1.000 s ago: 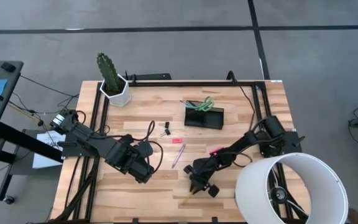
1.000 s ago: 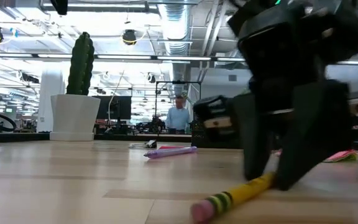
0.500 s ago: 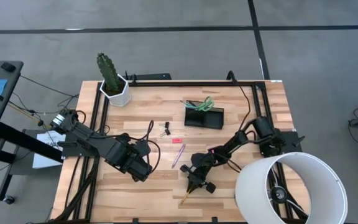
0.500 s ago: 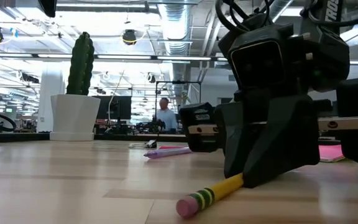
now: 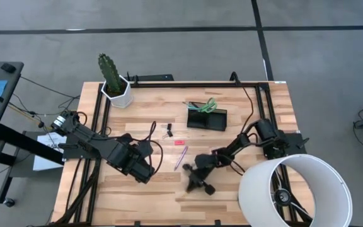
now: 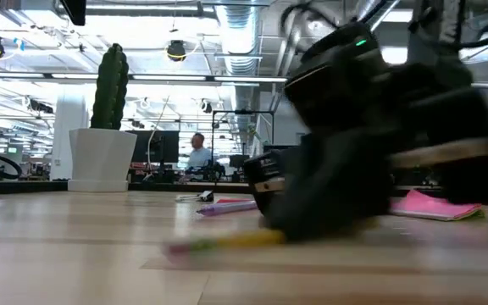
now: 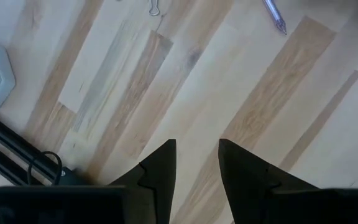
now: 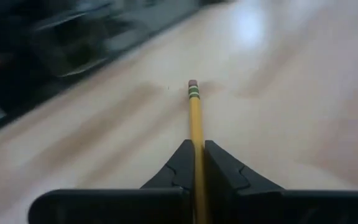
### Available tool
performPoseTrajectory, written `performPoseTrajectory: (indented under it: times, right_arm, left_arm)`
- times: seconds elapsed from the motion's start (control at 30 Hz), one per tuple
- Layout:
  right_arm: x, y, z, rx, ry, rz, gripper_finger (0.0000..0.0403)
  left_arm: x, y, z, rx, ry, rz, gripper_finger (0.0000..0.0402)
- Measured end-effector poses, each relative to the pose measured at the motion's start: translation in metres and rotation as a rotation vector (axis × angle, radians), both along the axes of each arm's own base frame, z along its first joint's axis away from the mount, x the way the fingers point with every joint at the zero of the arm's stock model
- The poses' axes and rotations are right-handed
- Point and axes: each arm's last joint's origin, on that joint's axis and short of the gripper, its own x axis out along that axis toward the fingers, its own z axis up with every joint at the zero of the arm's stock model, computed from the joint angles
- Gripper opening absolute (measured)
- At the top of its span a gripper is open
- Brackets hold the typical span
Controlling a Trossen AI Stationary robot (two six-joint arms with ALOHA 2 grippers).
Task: Pick and place office supplies into organizer
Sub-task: Put the yellow pencil into the black desk organizer
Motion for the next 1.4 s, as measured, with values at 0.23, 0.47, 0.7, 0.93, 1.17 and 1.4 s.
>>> performPoseTrajectory:
  times: [0.23, 0.47, 0.7, 0.93, 1.17, 1.4]
  right_arm:
    - [0.015, -0.022, 0.041, 0.047, -0.096, -0.189, 0.0012]
    - [0.013, -0.078, 0.101, -0.029, -0.127, -0.449, 0.0014]
    - [-0.026, -0.142, 0.161, -0.382, -0.084, -0.728, 0.0015]
    - [-0.075, -0.181, 0.196, -0.489, 0.047, -0.908, 0.0016]
    - [-0.089, -0.195, 0.221, -0.660, 0.277, -0.935, 0.0014]
    - [-0.065, -0.204, 0.248, -0.724, 0.435, -0.899, 0.0014]
  left_arm:
    - [0.004, 0.009, 0.000, 0.010, -0.004, 0.024, 0.0114]
    - [0.002, 0.024, 0.010, 0.002, -0.030, 0.041, 0.0114]
    - [-0.012, 0.041, 0.031, 0.007, -0.121, 0.068, 0.0114]
    - [-0.016, 0.046, 0.037, 0.074, -0.142, -0.006, 0.0114]
    - [-0.014, 0.051, 0.037, 0.115, -0.141, -0.025, 0.0114]
    - [-0.012, 0.060, 0.037, 0.143, -0.128, -0.040, 0.0114]
